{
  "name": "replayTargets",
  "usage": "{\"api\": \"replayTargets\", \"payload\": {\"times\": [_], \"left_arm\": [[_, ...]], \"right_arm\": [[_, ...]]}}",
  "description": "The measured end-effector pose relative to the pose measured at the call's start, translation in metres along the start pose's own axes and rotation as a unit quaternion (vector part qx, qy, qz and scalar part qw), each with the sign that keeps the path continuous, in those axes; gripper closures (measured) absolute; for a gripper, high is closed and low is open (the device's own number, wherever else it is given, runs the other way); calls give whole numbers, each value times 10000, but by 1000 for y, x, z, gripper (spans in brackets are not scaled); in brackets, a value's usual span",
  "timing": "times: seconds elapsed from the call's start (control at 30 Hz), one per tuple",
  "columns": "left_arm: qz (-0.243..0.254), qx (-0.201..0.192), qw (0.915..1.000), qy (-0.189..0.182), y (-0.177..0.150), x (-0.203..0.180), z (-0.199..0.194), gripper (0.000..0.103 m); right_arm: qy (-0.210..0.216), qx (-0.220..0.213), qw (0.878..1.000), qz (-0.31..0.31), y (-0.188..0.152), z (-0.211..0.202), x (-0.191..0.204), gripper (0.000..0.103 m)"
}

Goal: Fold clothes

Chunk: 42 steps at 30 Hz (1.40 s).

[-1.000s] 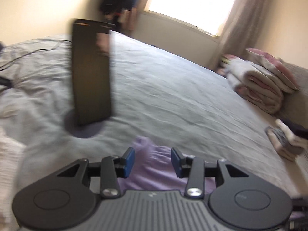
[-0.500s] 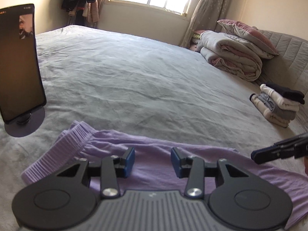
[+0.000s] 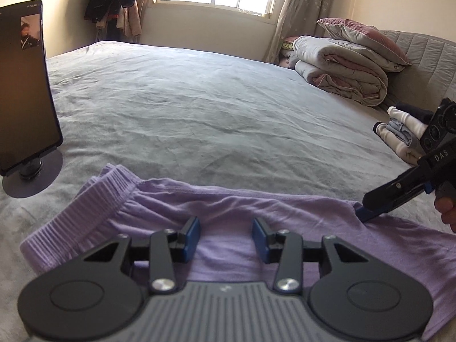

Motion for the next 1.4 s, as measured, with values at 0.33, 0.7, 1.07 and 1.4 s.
{"api": "replayTargets", "payload": {"times": [0.33,0.7,1.07,1.4], "left_arm": [[26,20,10000,-10,0,0,0,60],[-31,51,10000,-57,1,1,0,60],[-100,55,9999,-112,4,4,-2,61],[-788,-143,9963,302,20,55,-15,67]], "right_arm": [[-43,170,9997,149,13,-3,-8,48],[181,330,9980,514,15,10,-11,48],[843,-503,9886,1138,26,8,-7,45],[287,-496,9905,1249,16,16,-16,81]]}}
Point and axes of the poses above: each gripper's, at about its wrist camera, not at the fingertips, and z roughly the way its jaws point, x to its left, y to its top, the point moved 9 cm from there along z, roughly the way its jaws point, and after that the axes turned 1 degree about -x, right-handed, at the moved point
